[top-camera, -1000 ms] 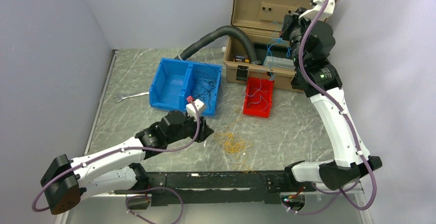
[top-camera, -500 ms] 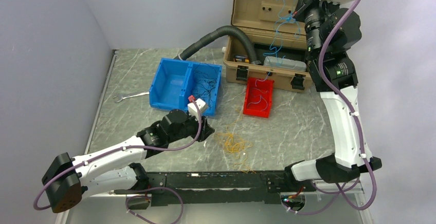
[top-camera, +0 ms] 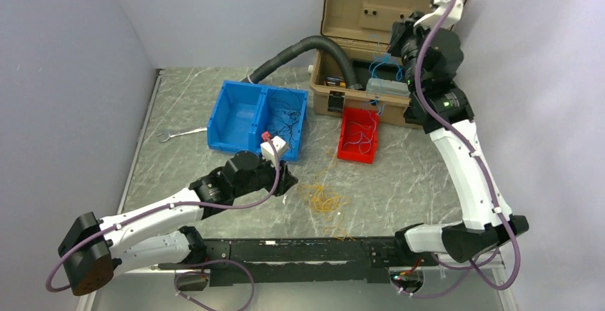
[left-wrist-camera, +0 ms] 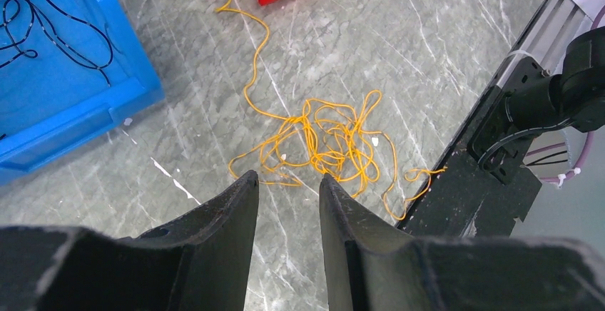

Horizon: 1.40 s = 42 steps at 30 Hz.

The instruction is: Untangle the cables

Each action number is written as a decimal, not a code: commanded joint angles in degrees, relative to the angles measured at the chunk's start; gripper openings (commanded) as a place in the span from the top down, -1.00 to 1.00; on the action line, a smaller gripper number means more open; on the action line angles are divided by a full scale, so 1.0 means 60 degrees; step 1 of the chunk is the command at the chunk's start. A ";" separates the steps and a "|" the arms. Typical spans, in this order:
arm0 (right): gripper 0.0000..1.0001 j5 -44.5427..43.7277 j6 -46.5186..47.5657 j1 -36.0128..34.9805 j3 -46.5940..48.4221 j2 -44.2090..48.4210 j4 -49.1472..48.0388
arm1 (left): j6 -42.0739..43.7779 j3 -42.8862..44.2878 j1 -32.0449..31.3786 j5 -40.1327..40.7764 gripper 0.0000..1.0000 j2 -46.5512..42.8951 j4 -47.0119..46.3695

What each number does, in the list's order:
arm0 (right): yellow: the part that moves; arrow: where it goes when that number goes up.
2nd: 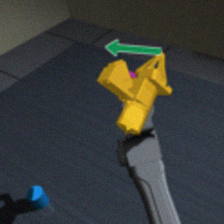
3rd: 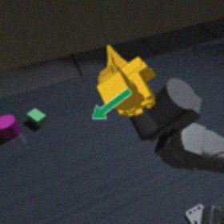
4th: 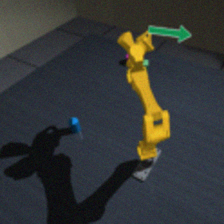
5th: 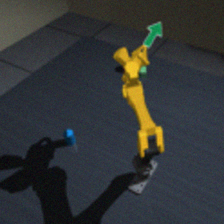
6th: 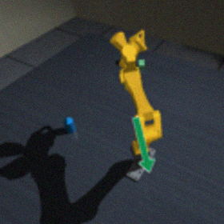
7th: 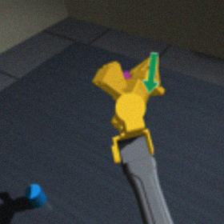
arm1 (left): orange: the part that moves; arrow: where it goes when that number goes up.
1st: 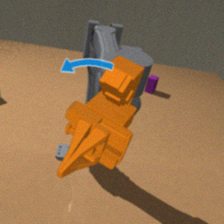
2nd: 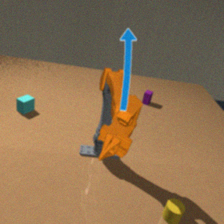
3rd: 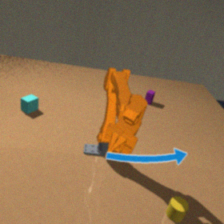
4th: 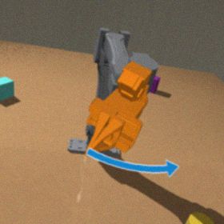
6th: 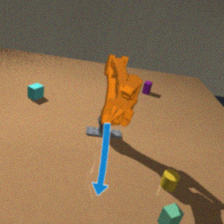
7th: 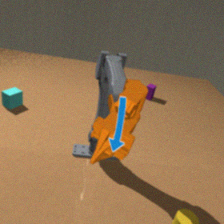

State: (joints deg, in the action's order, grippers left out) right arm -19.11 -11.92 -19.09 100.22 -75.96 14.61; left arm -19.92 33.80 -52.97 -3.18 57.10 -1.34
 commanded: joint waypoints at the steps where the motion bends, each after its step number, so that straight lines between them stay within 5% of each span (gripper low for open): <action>1: 1.00 0.0265 -0.0654 0.0046 -0.1291 0.0488 -0.0441 | 0.0240 0.0425 -0.0027 -0.0163 0.17 0.0050 -0.0157; 28: 1.00 0.0948 -0.2684 0.0084 -0.7241 0.0660 -0.1298 | 0.0166 0.0359 -0.0019 -0.0145 0.18 0.0039 -0.0209; 35: 1.00 0.0591 -0.3325 0.0230 -0.7852 -0.0728 -0.1109 | 0.0156 0.0316 -0.0019 -0.0091 0.17 -0.0120 -0.0104; 42: 1.00 0.0445 -0.3336 0.0278 -0.6610 -0.3439 -0.0112 | 0.0116 0.0240 -0.0028 -0.0078 0.16 -0.0313 0.0128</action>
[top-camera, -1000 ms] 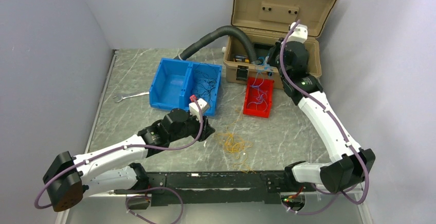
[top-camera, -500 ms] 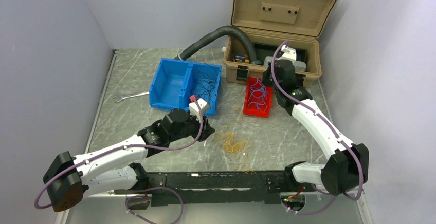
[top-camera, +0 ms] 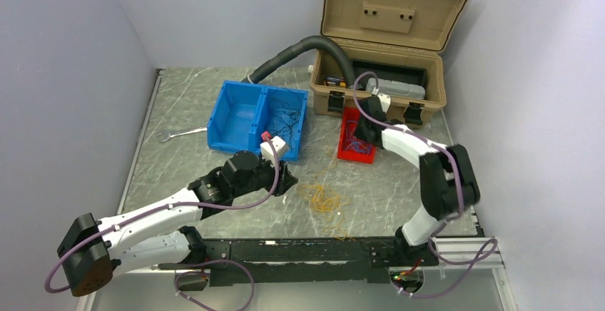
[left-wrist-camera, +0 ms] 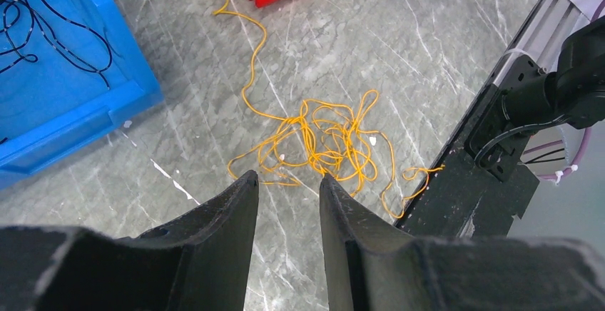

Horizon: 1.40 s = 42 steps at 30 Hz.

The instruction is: Untangle the cables

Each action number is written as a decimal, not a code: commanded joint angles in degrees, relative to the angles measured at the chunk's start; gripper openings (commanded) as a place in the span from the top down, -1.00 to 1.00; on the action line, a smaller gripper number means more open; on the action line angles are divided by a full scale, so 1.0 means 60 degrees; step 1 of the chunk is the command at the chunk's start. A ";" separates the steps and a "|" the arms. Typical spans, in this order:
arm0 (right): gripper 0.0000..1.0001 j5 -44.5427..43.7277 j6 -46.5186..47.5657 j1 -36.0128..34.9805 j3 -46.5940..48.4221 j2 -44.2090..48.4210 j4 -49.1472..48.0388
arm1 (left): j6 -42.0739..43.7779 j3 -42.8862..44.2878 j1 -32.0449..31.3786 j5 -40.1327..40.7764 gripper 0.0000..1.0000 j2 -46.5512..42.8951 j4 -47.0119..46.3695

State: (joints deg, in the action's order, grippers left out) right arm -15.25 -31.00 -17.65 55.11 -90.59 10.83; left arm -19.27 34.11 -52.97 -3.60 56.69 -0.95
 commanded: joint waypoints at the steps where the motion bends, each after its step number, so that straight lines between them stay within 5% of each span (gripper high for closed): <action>1: 1.00 -0.0153 -0.0164 0.0046 0.1100 -0.1224 0.0684 | 0.0000 0.0202 -0.0020 -0.0030 0.16 -0.0241 0.0119; 4: 0.98 0.0053 -0.0117 0.0045 0.1405 -0.1262 0.1049 | -0.0003 0.0314 -0.0027 -0.0208 -0.02 -0.0104 0.0409; 7: 0.66 0.0323 0.0051 0.0023 0.1137 -0.0180 0.0911 | 0.0137 0.0612 -0.0019 -0.0960 -0.48 0.0407 0.0649; 9: 0.34 0.0506 0.0177 0.0030 0.0948 0.0680 0.0911 | 0.0166 0.0892 -0.0045 -0.1373 -0.61 0.0908 0.0888; 12: -0.17 0.0870 0.0499 0.0027 0.1064 0.1535 0.1576 | 0.0249 0.1147 -0.0120 -0.1708 -0.71 0.1573 0.0972; 21: -0.80 0.3657 0.1298 -0.0177 -0.0164 0.4028 0.3378 | 0.0343 0.2187 -0.0198 -0.2111 -0.71 0.3246 0.1172; 31: -0.86 0.4075 -0.0307 -0.2754 -0.2760 0.5144 0.3086 | 0.0089 0.2669 -0.0202 -0.2964 -0.69 0.4159 0.1143; 36: -0.81 0.4275 -0.0755 -0.2863 -0.3669 0.5202 0.2481 | -0.0181 0.2905 -0.0222 -0.3631 -0.74 0.4395 0.1195; 42: -0.66 0.4543 -0.1033 -0.2944 -0.4390 0.5118 0.1670 | -0.0270 0.3173 -0.0244 -0.3518 -0.55 0.5135 0.1635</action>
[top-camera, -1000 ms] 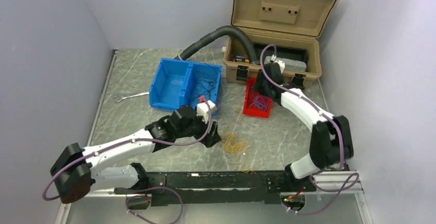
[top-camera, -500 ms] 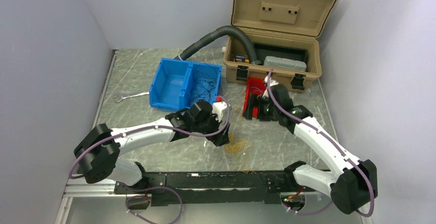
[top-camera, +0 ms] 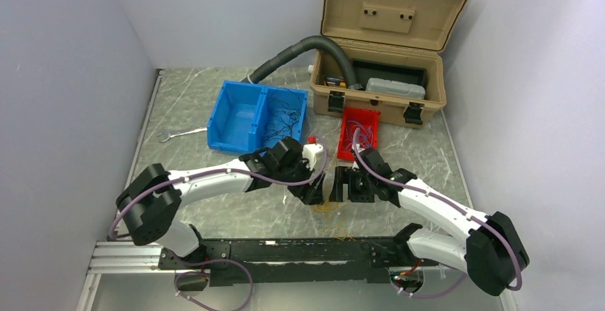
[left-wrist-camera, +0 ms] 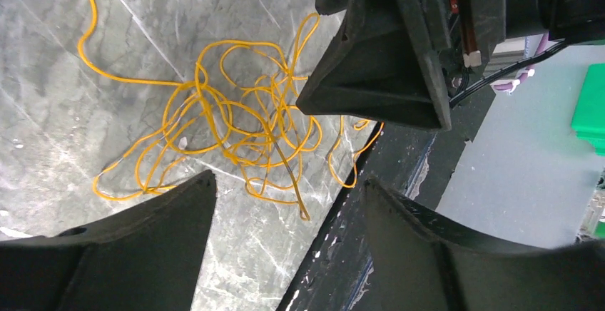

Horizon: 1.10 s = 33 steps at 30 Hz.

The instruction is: Untangle the cables

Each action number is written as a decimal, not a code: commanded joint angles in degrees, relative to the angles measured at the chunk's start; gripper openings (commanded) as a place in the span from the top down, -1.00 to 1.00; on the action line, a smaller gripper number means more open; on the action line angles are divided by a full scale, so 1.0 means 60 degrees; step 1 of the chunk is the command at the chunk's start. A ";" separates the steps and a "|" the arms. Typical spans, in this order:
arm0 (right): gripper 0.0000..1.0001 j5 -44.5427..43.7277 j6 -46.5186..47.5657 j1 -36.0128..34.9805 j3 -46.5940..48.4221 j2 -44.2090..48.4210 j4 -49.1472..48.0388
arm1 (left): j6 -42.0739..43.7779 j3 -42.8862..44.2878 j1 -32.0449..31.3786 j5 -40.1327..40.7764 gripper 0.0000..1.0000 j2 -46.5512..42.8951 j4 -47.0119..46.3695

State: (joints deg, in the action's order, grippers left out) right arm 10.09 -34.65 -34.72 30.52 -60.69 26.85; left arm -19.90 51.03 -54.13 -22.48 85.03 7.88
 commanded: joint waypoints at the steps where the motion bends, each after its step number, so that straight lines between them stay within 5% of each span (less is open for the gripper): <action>1: -0.63 0.0351 -0.0448 -0.0111 -0.0394 0.0083 -0.1139 | -0.0214 0.0368 -0.0059 -0.0530 -0.49 0.0508 0.0109; 10: -0.12 0.0130 -0.0527 -0.0258 -0.0577 -0.0401 -0.1906 | -0.0800 0.0675 -0.0061 -0.0422 0.08 0.1269 0.0115; 13: 0.24 0.0030 -0.0598 -0.0274 -0.0576 -0.0321 -0.2041 | -0.1140 0.0406 -0.0061 -0.0295 0.42 0.1104 -0.0336; 16: 0.99 -0.0355 -0.0789 -0.0285 -0.0575 -0.0041 -0.1876 | -0.1225 0.0205 -0.0055 0.0259 1.00 0.0593 -0.0356; 22: 1.00 -0.2502 -0.1562 -0.0263 -0.0364 0.0866 -0.0270 | -0.1047 0.0163 0.0150 0.2314 1.00 -0.0924 0.0958; 33: 1.00 -0.7652 -0.5790 0.0030 0.0479 0.3124 0.4673 | -0.1699 -0.1497 0.3733 0.0860 1.00 -0.5201 0.1266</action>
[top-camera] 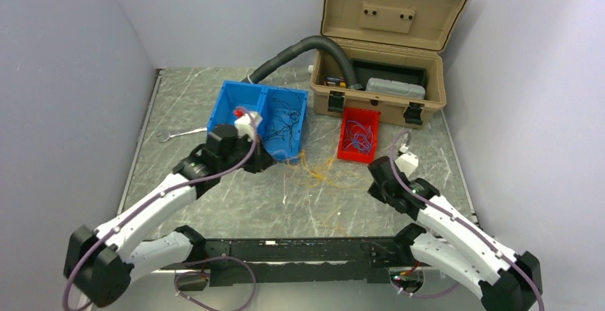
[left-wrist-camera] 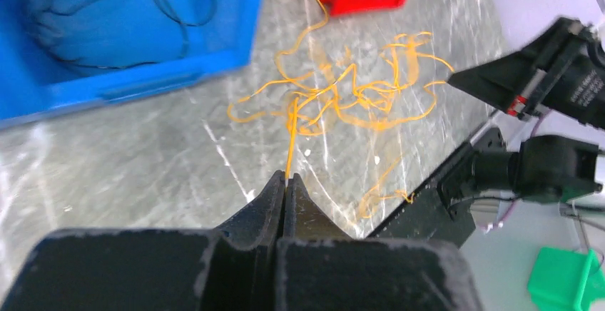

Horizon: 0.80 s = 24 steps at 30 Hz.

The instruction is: Untangle the cables

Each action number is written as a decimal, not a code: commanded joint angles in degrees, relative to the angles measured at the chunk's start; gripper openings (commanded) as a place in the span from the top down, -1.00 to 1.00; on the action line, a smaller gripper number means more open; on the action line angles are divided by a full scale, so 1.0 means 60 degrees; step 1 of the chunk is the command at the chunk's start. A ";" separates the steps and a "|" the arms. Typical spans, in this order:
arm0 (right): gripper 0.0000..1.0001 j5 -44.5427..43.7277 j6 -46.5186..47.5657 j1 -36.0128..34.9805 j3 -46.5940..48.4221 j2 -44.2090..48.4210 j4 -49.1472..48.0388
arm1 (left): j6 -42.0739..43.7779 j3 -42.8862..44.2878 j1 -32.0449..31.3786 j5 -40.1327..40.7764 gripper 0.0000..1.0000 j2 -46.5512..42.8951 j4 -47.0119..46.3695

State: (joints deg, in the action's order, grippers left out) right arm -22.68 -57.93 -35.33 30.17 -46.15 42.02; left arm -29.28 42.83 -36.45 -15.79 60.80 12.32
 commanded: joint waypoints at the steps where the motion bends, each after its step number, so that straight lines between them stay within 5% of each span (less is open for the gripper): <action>1: 1.00 -0.2369 -0.2171 0.0145 0.0591 0.0891 0.2483 | -0.0030 -0.0053 0.0938 -0.0020 1.00 -0.1480 0.0872; 7: 1.00 -0.3260 -0.4004 0.0164 0.0859 0.2027 0.3819 | 0.0253 0.0672 0.2152 0.0819 1.00 -0.2744 0.2870; 16: 1.00 -0.3174 -0.1675 0.0161 0.1244 0.3021 0.2595 | 0.1397 0.2478 0.2881 0.1694 1.00 -0.3150 0.4455; 24: 1.00 -0.2448 -0.0416 0.0164 0.1454 0.2596 0.1515 | 0.2345 0.5623 0.2993 0.2602 1.00 -0.1708 0.5405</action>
State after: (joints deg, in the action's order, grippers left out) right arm -39.24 -66.08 -34.35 36.23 -29.58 56.49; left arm -19.70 67.51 -19.14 -3.99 46.28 41.63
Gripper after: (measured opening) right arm 0.007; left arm 0.012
